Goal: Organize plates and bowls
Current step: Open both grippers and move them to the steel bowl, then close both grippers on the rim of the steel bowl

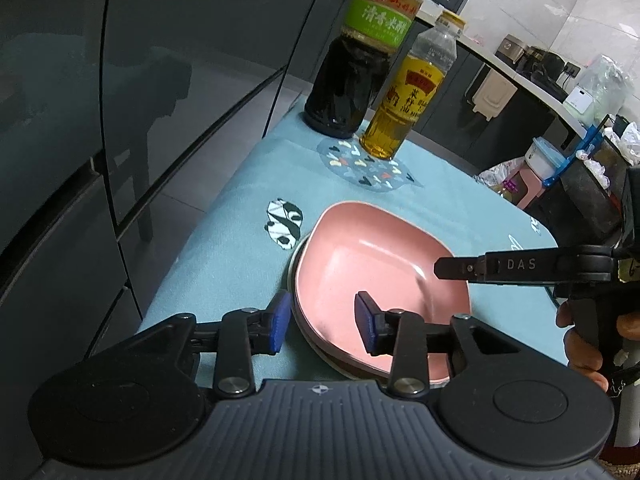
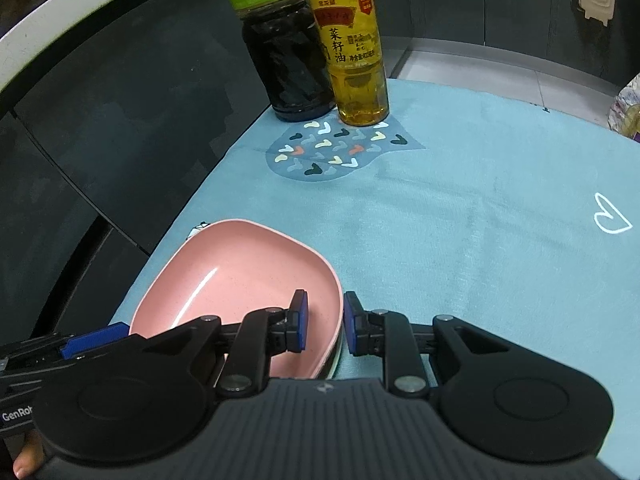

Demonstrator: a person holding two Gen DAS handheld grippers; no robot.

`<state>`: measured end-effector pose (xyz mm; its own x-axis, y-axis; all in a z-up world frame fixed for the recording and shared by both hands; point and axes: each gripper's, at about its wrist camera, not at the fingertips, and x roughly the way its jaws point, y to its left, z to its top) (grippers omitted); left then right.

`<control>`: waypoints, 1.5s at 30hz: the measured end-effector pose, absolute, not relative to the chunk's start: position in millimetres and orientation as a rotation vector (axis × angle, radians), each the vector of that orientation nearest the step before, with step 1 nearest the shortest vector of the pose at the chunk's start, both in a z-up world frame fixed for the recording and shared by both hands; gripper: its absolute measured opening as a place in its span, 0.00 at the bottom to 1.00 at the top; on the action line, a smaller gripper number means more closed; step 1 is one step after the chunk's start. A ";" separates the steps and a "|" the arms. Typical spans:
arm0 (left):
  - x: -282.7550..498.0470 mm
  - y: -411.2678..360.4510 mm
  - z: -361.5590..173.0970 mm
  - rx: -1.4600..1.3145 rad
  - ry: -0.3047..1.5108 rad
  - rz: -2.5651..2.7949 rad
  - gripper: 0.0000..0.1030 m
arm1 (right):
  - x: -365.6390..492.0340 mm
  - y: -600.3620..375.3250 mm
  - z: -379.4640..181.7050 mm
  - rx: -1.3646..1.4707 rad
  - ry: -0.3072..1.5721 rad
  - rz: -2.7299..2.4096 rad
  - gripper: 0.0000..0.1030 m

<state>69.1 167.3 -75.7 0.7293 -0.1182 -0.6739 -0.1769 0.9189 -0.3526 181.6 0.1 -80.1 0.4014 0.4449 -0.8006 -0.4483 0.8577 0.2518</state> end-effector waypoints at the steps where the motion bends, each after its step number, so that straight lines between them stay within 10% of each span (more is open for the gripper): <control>1: 67.7 167.4 -73.8 -0.414 0.750 0.036 0.32 | 181.4 -0.7 -79.2 0.000 1.008 0.566 0.16; 45: 158.0 -85.9 -12.1 -0.158 0.779 -0.373 0.33 | 156.1 -289.8 -52.6 0.364 0.747 0.087 0.26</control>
<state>158.0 -85.9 -12.1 0.6502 -0.3845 -0.6553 0.2693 0.9231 -0.2744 156.1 -289.8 -52.6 0.7332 0.2050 -0.6484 0.0514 0.9341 0.3534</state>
